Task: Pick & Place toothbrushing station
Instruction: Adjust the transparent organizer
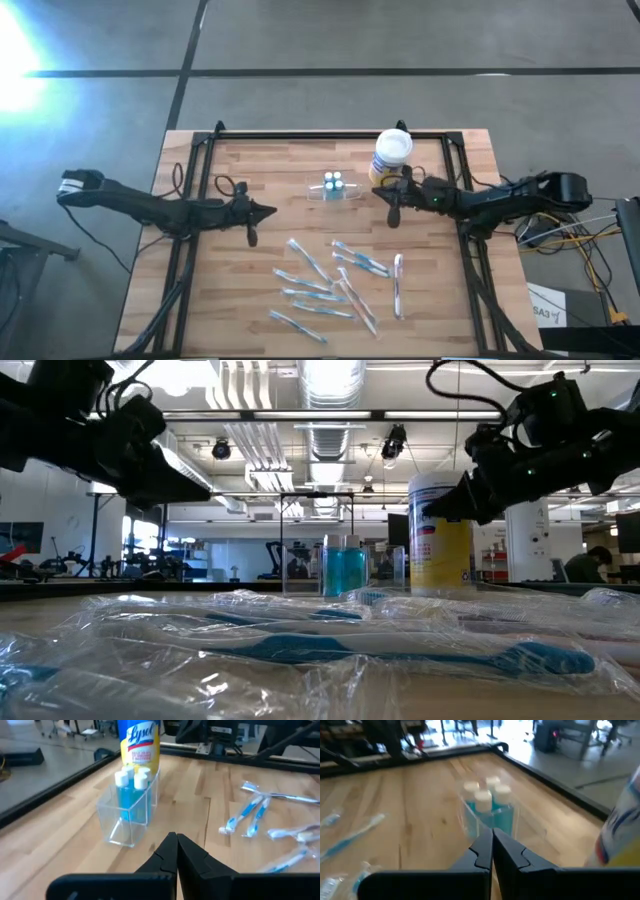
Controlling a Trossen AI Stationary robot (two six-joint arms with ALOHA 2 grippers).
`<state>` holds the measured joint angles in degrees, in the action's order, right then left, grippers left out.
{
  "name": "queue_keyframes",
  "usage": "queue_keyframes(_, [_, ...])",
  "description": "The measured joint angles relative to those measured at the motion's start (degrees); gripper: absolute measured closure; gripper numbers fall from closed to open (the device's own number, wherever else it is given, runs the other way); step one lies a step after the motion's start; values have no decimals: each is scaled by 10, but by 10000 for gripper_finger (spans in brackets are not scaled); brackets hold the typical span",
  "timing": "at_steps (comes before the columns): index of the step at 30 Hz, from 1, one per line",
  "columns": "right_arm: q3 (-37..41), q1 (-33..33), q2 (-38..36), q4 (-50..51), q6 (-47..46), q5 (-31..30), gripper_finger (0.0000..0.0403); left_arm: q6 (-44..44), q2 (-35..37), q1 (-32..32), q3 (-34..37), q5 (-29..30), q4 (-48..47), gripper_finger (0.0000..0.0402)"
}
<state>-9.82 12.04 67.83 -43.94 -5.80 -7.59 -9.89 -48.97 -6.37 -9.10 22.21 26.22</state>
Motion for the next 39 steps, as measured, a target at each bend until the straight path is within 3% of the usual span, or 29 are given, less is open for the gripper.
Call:
queue_keyframes(5, [0, -37, 30, -1, -23, -34, 394, -26, -76, 0, -18, 17, 60, 399])
queue_keyframes(11, [-3, -76, 51, 1, -41, -82, 394, -38, -175, 0, -69, 26, 66, 399])
queue_keyframes(18, [-26, -106, 83, 4, -43, -165, 394, -77, -288, 2, -126, 159, 62, 399])
queue_keyframes(22, [-50, -107, 121, 5, -48, -171, 394, -113, -337, 13, -147, 183, 62, 399])
queue_keyframes(31, [-100, -107, 230, 6, -73, -235, 394, -149, -379, 45, -164, 187, 35, 399])
queue_keyframes(39, [-117, -139, 240, 34, -64, -268, 394, -168, -383, 59, -159, 184, 14, 399])
